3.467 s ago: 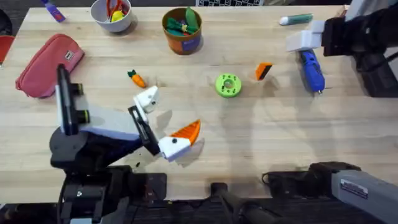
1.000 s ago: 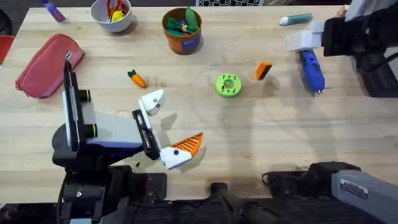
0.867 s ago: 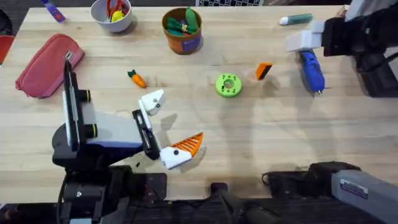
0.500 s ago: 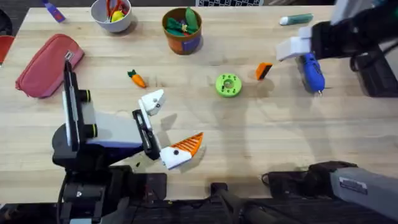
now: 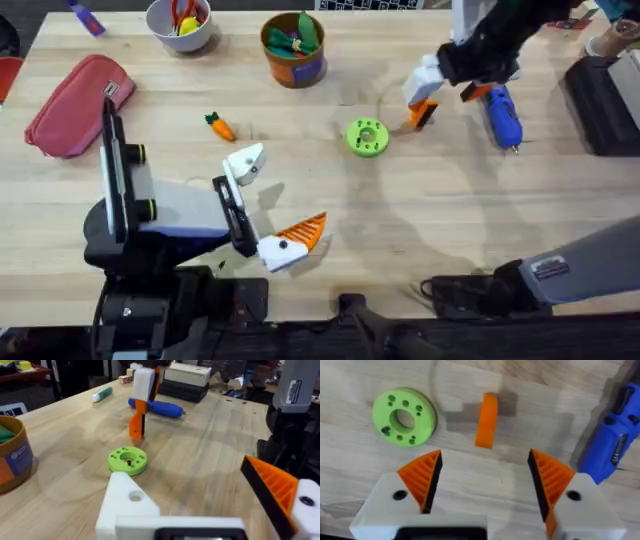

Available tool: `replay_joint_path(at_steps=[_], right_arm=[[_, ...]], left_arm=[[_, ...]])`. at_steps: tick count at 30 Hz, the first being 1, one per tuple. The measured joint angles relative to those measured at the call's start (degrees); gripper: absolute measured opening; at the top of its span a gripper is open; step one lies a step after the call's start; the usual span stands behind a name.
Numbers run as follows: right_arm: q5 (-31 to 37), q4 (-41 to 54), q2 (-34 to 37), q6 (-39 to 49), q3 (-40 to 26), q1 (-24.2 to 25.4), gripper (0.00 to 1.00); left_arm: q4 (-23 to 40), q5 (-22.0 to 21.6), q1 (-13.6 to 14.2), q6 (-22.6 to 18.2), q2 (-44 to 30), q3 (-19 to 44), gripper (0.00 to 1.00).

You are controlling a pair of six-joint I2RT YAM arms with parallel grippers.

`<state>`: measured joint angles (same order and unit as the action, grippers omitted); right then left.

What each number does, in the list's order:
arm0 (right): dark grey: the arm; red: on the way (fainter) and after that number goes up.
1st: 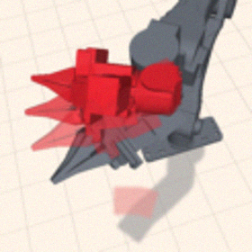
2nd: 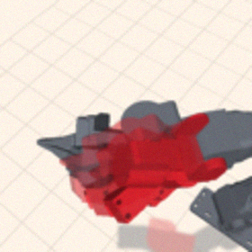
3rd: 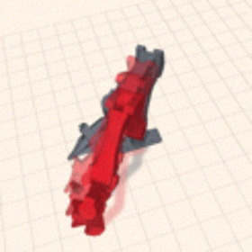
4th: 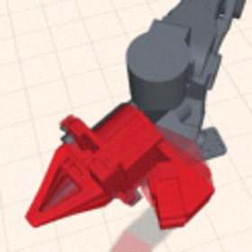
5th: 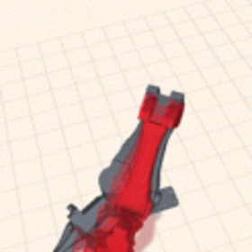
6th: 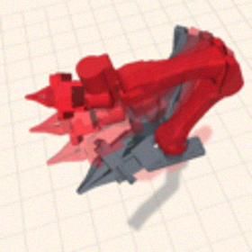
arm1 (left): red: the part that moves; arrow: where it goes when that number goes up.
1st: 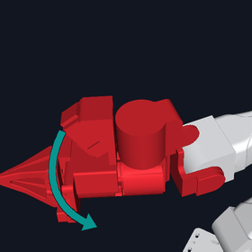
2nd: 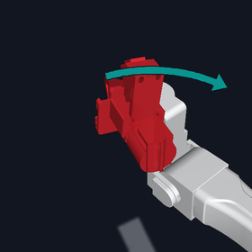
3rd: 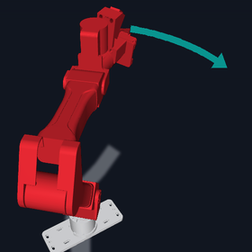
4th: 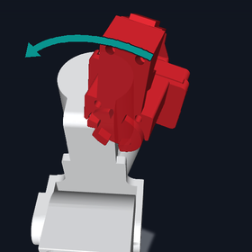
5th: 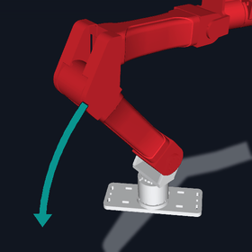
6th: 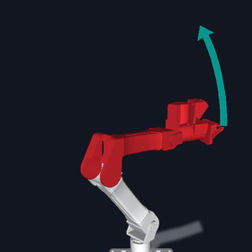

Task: Pick up the gripper from the table and insert it into the empty holder that is missing its gripper. Then pick up a screw, insert it into the mounting hole, and use the screwdriver to tighten it. Finally, clean up the table by picking up the vegetable and placing it into the bucket.

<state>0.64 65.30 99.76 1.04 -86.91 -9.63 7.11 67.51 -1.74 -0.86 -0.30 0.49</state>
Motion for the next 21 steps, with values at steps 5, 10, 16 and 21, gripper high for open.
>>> replay_joint_path(at_steps=[5, 10, 16, 21], right_arm=[[0.0, -0.9, 3.4, -0.2, 0.0, 0.0, 0.931], [0.0, -2.3, 5.6, -0.2, 0.0, 0.0, 0.865], [0.0, -4.3, 7.9, -0.6, -0.1, 0.0, 0.544], [0.1, -4.3, 7.9, -0.9, -0.1, 0.0, 0.052]], left_arm=[[0.0, 0.0, 0.0, 0.0, 0.0, 0.0, 0.985], [0.0, 0.0, 0.0, 0.0, 0.0, 0.0, 0.985], [0.0, 0.0, 0.0, 0.0, 0.0, 0.0, 0.985], [0.0, 0.0, 0.0, 0.0, 0.0, 0.0, 0.985]])
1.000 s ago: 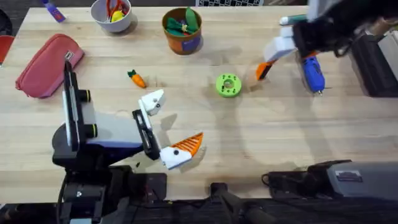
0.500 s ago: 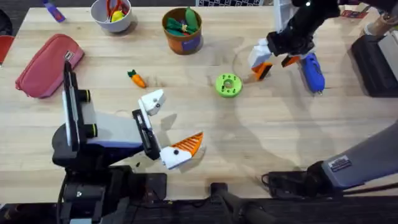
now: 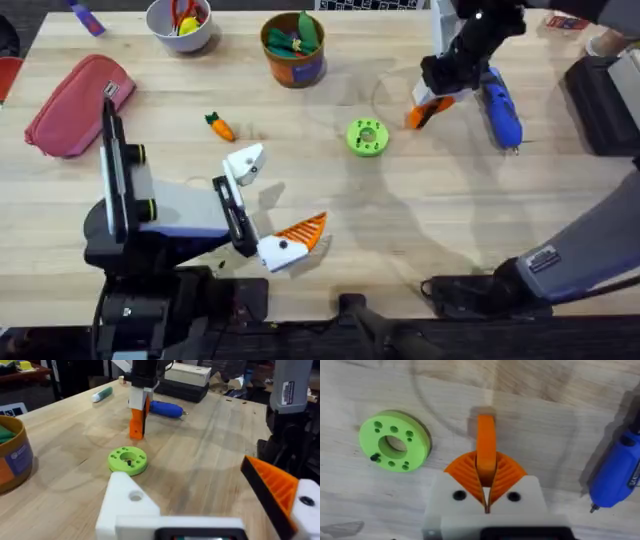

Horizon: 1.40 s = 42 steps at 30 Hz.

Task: Pick up the gripper from the table and insert it into the empty holder that is missing its gripper. Then pick up a screw, insert it into the mounting hole, and use the screwdriver to tighten it. Finally, clean up the table by picking up the vegetable and placing it into the bucket.

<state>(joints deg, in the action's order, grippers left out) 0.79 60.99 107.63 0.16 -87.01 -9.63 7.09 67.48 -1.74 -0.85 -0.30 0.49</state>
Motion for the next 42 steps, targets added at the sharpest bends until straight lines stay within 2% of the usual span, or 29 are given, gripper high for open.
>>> replay_joint_path(at_steps=[2, 13, 17, 21, 27, 30, 36, 42], right_arm=[[0.0, 0.0, 0.0, 0.0, -0.1, 0.0, 0.013], [0.0, 0.5, -0.9, -1.2, -0.1, -0.1, 0.012], [-0.1, 0.5, -6.1, -4.0, -0.1, -0.1, 0.012], [-3.1, 0.1, -14.1, -5.7, -0.1, -0.1, 0.012], [-12.6, -4.6, -23.1, -6.4, 0.4, -0.1, 0.010], [-19.2, -8.9, -27.1, -6.8, 3.2, -0.1, 0.010], [-32.4, -19.0, -33.0, -9.6, 14.0, -0.1, 0.010], [-49.6, -36.6, -34.9, -15.0, 27.1, 0.1, 0.010]], left_arm=[[0.0, 0.0, 0.0, 0.0, 0.0, 0.0, 0.985], [0.0, 0.0, 0.0, 0.0, 0.0, 0.0, 0.985], [0.0, 0.0, 0.0, 0.0, 0.0, 0.0, 0.985], [0.0, 0.0, 0.0, 0.0, 0.0, 0.0, 0.985], [0.0, 0.0, 0.0, 0.0, 0.0, 0.0, 0.985], [0.0, 0.0, 0.0, 0.0, 0.0, 0.0, 0.985], [0.0, 0.0, 0.0, 0.0, 0.0, 0.0, 0.985], [0.0, 0.0, 0.0, 0.0, 0.0, 0.0, 0.985]])
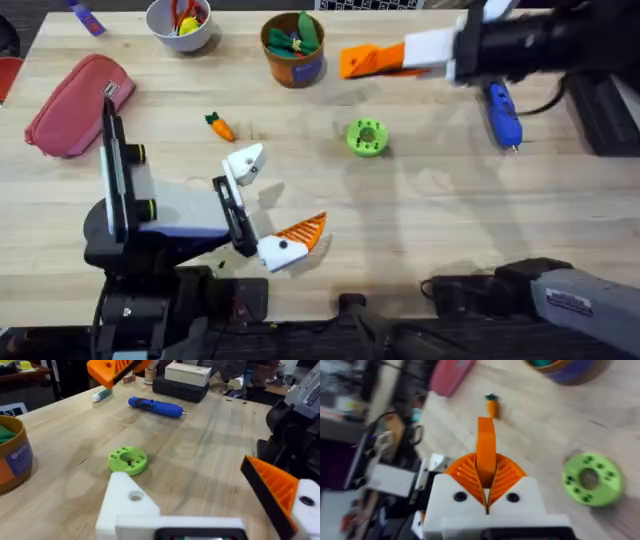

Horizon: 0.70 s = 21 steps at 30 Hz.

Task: Pick up the gripper from the table and insert it into the empty holder that is missing its gripper. Then pick up a screw, insert it into the mounting hole, and use the screwdriver to tighten it. Finally, clean up the table by picking up the vegetable and placing it into the bucket.

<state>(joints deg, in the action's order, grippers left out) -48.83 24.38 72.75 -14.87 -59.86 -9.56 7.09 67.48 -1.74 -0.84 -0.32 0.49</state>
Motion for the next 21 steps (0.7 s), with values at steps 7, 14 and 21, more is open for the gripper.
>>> replay_joint_path(at_steps=[7, 14, 21], right_arm=[[-20.2, -22.0, 0.3, -9.7, 14.6, 0.0, 0.009], [-31.6, -39.6, 7.4, -18.3, 17.2, 0.0, 0.009], [-37.1, -64.7, 15.8, -33.8, 18.7, -1.2, 0.009]], left_arm=[[0.0, 0.0, 0.0, 0.0, 0.0, 0.0, 0.985], [0.0, 0.0, 0.0, 0.0, 0.0, 0.0, 0.985], [0.0, 0.0, 0.0, 0.0, 0.0, 0.0, 0.985]])
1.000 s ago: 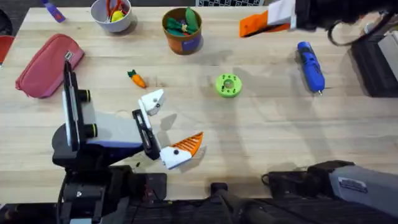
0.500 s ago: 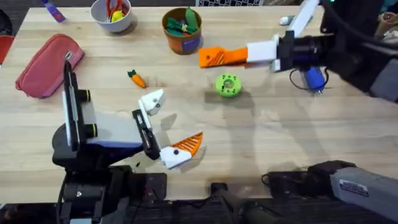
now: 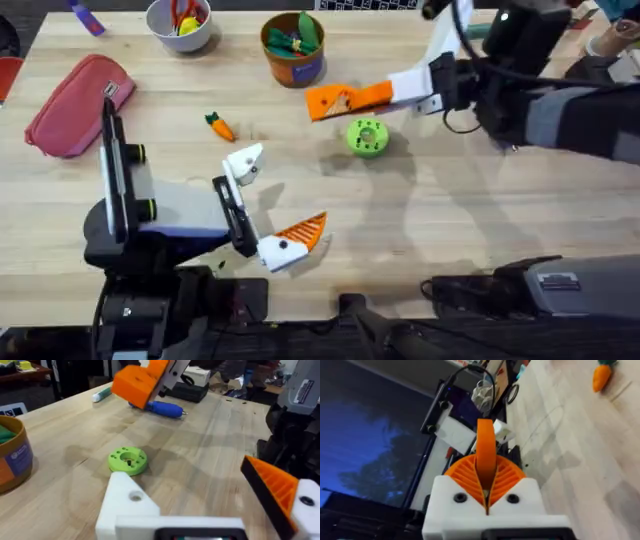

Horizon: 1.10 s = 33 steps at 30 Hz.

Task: Pick up the gripper from the table and insert it into the empty holder that is missing its gripper. Then pick up a screw, insert it into the mounting hole, and use the screwdriver to tighten it. Finally, clean up the table by picking up the vegetable and placing it into the bucket.

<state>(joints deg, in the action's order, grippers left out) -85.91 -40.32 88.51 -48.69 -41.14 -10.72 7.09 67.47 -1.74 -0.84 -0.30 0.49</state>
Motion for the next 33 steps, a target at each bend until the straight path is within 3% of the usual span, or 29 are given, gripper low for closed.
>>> replay_joint_path(at_steps=[8, 19, 27, 33], right_arm=[[-1.4, -3.7, 2.9, -7.9, 4.0, -2.7, 0.009], [-1.4, -4.0, 3.2, -8.8, 4.0, -6.0, 0.009], [-1.4, -4.3, 9.6, -8.4, 4.0, -6.8, 0.009], [-1.4, -5.8, 10.1, -8.2, 4.0, -9.6, 0.009]], left_arm=[[0.0, 0.0, 0.0, 0.0, 0.0, 0.0, 0.985], [0.0, 0.0, 0.0, 0.0, 0.0, 0.0, 0.985], [0.0, 0.0, 0.0, 0.0, 0.0, 0.0, 0.985], [0.0, 0.0, 0.0, 0.0, 0.0, 0.0, 0.985]])
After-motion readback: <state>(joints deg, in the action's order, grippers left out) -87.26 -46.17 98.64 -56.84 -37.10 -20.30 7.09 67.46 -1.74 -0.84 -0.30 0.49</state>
